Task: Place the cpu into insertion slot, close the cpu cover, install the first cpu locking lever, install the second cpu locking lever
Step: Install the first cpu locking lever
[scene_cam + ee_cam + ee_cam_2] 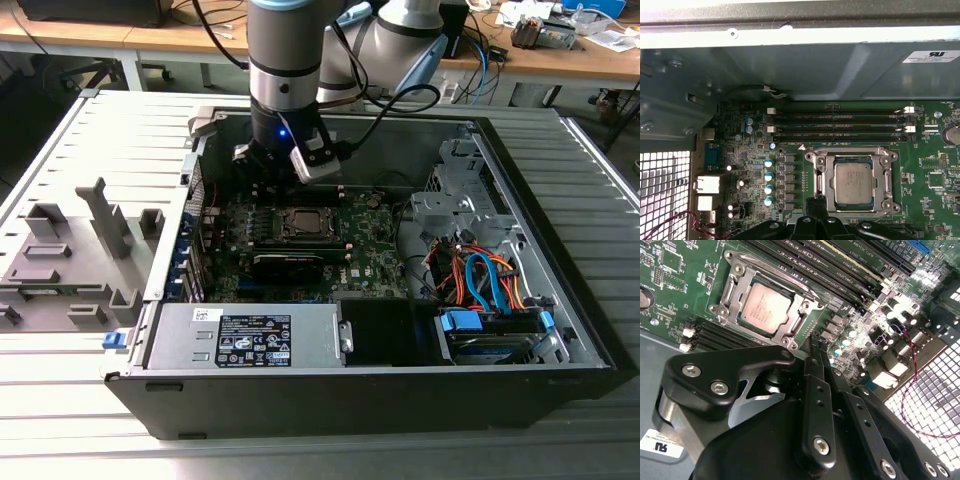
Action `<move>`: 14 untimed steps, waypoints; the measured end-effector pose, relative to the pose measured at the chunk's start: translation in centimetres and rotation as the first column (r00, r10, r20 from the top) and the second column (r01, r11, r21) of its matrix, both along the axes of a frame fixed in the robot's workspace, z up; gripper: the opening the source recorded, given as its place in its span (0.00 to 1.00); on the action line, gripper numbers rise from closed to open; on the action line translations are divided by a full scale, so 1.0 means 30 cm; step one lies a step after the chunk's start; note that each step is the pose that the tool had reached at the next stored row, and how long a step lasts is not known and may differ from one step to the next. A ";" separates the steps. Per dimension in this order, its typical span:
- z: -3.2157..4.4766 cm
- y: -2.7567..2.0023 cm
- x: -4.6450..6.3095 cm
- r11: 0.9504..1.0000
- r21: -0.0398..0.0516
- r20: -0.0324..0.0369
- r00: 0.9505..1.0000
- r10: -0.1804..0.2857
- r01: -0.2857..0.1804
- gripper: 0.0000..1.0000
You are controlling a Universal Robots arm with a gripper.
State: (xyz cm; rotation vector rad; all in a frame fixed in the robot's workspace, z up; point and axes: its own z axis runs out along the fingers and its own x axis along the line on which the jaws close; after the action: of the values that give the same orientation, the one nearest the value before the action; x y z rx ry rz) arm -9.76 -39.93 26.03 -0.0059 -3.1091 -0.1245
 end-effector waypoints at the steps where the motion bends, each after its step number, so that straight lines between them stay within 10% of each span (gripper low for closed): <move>1: 0.000 0.000 -0.001 1.000 0.000 0.000 1.000 0.000 0.000 0.11; 14: 0.000 0.000 -0.017 1.000 0.000 0.000 1.000 0.000 0.000 0.11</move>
State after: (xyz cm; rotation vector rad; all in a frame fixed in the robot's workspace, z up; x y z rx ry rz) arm -10.27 -39.93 26.03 -0.0063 -3.1092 -0.1246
